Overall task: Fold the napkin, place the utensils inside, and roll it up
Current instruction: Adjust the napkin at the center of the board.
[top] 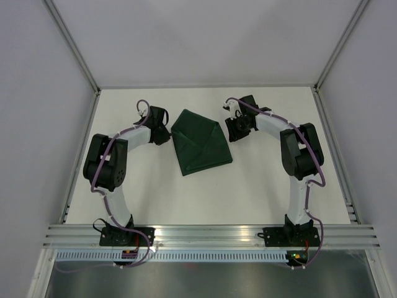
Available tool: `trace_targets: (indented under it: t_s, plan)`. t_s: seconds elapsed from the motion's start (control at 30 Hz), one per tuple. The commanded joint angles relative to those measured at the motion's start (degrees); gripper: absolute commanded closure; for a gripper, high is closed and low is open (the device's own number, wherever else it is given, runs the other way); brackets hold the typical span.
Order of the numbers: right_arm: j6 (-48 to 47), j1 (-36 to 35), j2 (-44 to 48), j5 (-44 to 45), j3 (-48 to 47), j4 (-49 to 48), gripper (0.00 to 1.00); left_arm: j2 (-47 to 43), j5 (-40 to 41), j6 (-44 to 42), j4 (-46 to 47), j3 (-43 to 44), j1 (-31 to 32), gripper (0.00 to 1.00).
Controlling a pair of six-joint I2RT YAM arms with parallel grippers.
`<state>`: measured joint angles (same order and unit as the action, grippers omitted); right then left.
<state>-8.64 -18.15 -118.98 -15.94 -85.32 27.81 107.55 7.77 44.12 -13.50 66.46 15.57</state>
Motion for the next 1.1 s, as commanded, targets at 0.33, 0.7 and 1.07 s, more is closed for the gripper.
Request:
trace_targets:
  t_s: [0.33, 0.7, 1.07]
  plan:
    - [-3.0, -0.5, 7.1, 2.2, 10.1, -1.4, 0.62, 6.6, -2.7, -2.5, -1.7, 8.6, -0.4, 0.88]
    - [-4.9, -2.0, 11.2, -1.4, 14.4, -0.2, 0.63, 10.6, -7.2, -5.0, -2.0, 13.5, 0.7, 0.87]
    - [-5.6, -5.2, 14.5, -2.1, 16.3, 1.9, 0.63, 14.4, -9.8, -6.1, -3.3, 17.7, 1.7, 0.86]
